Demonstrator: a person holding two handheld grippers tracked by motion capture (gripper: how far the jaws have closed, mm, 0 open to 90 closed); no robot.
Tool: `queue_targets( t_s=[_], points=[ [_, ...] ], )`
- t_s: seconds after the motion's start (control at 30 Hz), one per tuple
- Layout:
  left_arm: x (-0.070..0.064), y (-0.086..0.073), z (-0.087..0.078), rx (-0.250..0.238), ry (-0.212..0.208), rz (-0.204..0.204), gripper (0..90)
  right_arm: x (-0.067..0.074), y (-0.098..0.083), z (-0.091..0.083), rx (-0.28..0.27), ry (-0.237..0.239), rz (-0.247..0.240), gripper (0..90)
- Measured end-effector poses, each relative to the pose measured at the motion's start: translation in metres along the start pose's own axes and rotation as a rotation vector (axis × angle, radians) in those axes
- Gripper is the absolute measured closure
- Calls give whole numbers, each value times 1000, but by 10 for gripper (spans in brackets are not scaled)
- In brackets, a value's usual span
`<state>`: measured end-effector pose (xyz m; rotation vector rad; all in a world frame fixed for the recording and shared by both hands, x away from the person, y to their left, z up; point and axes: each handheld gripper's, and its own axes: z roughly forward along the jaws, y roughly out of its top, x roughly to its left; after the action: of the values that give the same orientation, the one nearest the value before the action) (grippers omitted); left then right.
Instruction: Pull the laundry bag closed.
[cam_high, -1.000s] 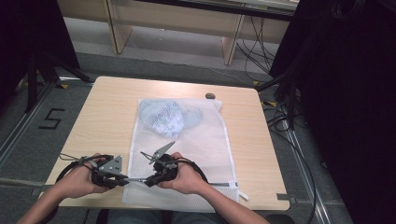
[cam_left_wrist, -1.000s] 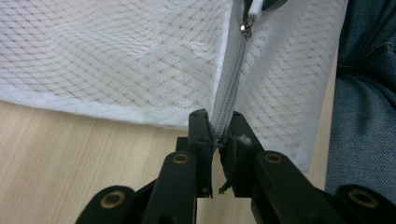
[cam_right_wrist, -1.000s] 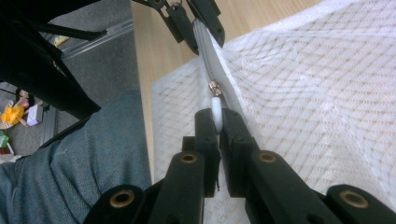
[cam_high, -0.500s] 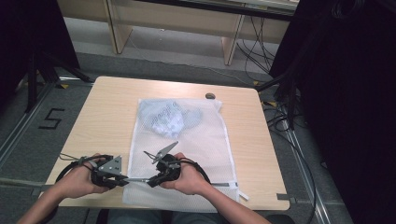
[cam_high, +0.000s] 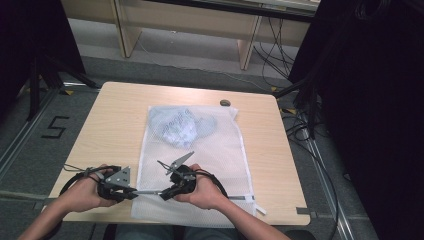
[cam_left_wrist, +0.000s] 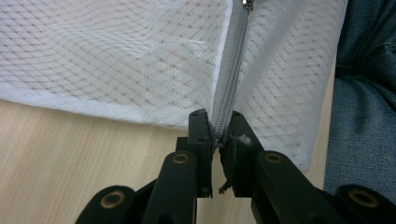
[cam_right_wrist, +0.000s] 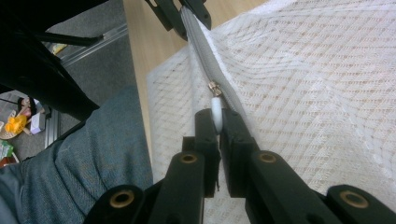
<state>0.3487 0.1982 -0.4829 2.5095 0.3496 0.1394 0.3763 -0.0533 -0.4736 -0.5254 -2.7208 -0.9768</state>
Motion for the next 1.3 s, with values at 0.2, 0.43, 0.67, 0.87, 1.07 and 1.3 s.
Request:
queue_targets(
  t_s=[0.2,0.43,0.67,0.87,1.07,1.3],
  points=[
    [1,-2,0,2,0,-5,820,-1,-2,-2,8,-9,15,871],
    [1,-1,0,1,-4,-2,820,-1,-4,-3,11,-5,30,871],
    [0,-1,0,2,-7,-4,820,-2,-5,-5,13,-16,4,871],
    [1,-3,0,-13,-10,-11,820,-3,-8,-7,22,-19,33,871],
    [1,-2,0,1,-8,-2,820,-4,-10,-8,22,-21,36,871],
    [2,-3,0,-2,-12,-7,820,-8,-16,-14,29,-32,46,871]
  ],
)
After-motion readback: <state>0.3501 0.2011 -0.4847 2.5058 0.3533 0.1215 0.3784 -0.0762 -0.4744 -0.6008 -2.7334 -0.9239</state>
